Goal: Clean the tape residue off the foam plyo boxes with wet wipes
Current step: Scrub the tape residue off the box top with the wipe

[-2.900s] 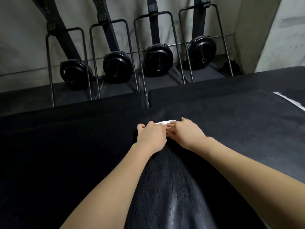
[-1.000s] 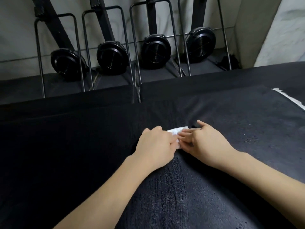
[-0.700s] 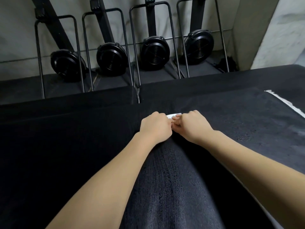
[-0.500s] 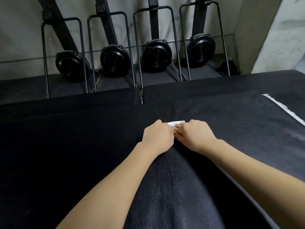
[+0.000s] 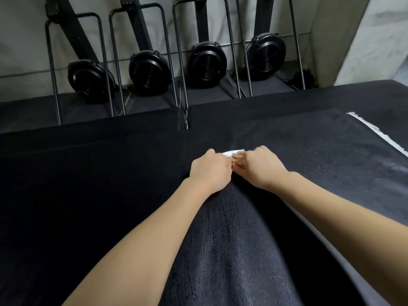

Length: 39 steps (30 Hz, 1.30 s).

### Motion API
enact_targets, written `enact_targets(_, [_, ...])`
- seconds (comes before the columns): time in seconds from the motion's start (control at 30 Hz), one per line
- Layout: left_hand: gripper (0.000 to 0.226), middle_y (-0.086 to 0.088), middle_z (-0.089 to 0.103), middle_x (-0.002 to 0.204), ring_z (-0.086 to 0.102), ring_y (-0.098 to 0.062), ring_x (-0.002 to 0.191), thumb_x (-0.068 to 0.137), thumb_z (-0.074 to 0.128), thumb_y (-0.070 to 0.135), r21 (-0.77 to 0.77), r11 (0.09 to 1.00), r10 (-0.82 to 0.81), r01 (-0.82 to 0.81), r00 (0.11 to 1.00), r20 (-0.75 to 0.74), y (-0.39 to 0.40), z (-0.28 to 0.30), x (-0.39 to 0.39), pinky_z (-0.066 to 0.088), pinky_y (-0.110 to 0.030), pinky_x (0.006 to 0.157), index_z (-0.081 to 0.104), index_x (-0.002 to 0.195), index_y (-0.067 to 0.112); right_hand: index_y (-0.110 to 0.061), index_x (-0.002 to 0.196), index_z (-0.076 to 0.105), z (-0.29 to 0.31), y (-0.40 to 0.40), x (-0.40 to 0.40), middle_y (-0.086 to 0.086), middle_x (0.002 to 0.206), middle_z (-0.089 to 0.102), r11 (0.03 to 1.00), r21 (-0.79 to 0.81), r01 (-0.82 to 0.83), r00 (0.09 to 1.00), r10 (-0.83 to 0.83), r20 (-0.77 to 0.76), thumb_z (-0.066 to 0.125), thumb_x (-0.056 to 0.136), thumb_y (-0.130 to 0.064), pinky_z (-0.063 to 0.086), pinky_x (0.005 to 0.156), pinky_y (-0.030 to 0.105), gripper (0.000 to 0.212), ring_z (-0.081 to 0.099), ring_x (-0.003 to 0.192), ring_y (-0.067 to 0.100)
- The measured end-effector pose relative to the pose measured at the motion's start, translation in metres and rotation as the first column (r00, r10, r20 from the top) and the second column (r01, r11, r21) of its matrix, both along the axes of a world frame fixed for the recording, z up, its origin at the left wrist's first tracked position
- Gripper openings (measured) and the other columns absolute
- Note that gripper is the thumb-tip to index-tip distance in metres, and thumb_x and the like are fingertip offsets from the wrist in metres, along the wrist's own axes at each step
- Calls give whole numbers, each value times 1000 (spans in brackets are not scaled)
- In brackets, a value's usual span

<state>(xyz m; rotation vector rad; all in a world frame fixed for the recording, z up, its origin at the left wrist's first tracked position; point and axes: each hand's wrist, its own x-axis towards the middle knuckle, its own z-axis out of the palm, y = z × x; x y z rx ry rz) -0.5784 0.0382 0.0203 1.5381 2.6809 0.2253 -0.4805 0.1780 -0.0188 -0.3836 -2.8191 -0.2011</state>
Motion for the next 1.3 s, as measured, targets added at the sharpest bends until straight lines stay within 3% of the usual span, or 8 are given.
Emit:
enact_targets(0.17, [34, 4, 38, 90, 44, -18, 81, 102, 37, 40, -6, 1000, 1, -1, 1000, -3, -12, 0, 18, 35, -30, 68, 66, 118, 34, -22, 60, 45, -3, -19, 17, 1, 62, 60, 999, -27, -28, 995, 25, -97, 21, 91, -39, 21, 65, 33, 43, 35, 48, 25])
enact_targets(0.33, [33, 9, 29, 75, 36, -12, 64, 102, 36, 39, 3, 998, -63, 64, 996, -58, -57, 2, 56, 32, -30, 61, 67, 106, 29, -19, 67, 59, -9, -54, 61, -3, 65, 58, 999, 26, -38, 998, 39, -52, 30, 95, -34, 16, 67, 31, 43, 56, 57, 26])
enact_targets(0.43, [32, 8, 27, 75, 26, -7, 57, 102, 34, 42, -11, 996, -86, 85, 993, -82, -81, 0, 73, 28, -30, 56, 63, 107, 28, -23, 67, 62, -9, -78, 84, -7, 66, 59, 996, 24, -82, 993, 84, -85, 39, 94, -31, 30, 63, 33, 36, 61, 61, 19])
enact_targets(0.6, [32, 4, 34, 86, 33, -13, 61, 103, 33, 43, -16, 996, -86, 85, 991, -100, -78, 0, 69, 22, -29, 50, 59, 114, 30, -27, 89, 73, -11, -74, 82, -12, 88, 69, 997, -61, -41, 999, 40, -24, 31, 96, -40, 39, 93, 36, 45, 69, 87, 11])
enact_targets(0.8, [33, 3, 38, 92, 46, -19, 77, 102, 37, 40, -48, 999, -8, 6, 1000, -29, -37, 3, 39, 35, -31, 65, 64, 119, 31, -22, 105, 72, 6, -50, 41, -8, 101, 70, 991, -115, 75, 990, -60, 131, -3, 82, -49, 16, 118, 35, 82, 65, 95, 19])
enact_targets(0.93, [33, 2, 40, 94, 50, -19, 84, 101, 38, 37, -50, 999, 7, -8, 1000, -19, -35, 4, 45, 37, -31, 68, 65, 120, 30, -20, 110, 70, 7, -53, 42, -6, 102, 70, 986, -132, 104, 986, -85, 144, 10, 89, -43, 17, 118, 35, 68, 65, 96, 21])
enact_targets(1.07, [31, 4, 37, 87, 41, -16, 77, 103, 37, 38, -34, 998, -46, 45, 998, -37, -65, 3, 74, 34, -31, 64, 64, 113, 28, -25, 116, 71, 1, -74, 79, -10, 107, 70, 984, -173, 52, 990, -28, 141, -1, 86, -51, 17, 119, 37, 82, 66, 104, 17])
enact_targets(1.3, [32, 3, 36, 88, 41, -16, 71, 104, 33, 41, -41, 991, -129, 127, 990, -56, -128, 1, 131, 32, -30, 58, 59, 119, 29, -31, 97, 67, -15, -125, 153, -16, 98, 63, 991, -111, -76, 997, 78, 10, 29, 99, -39, 34, 102, 32, 39, 63, 101, 3])
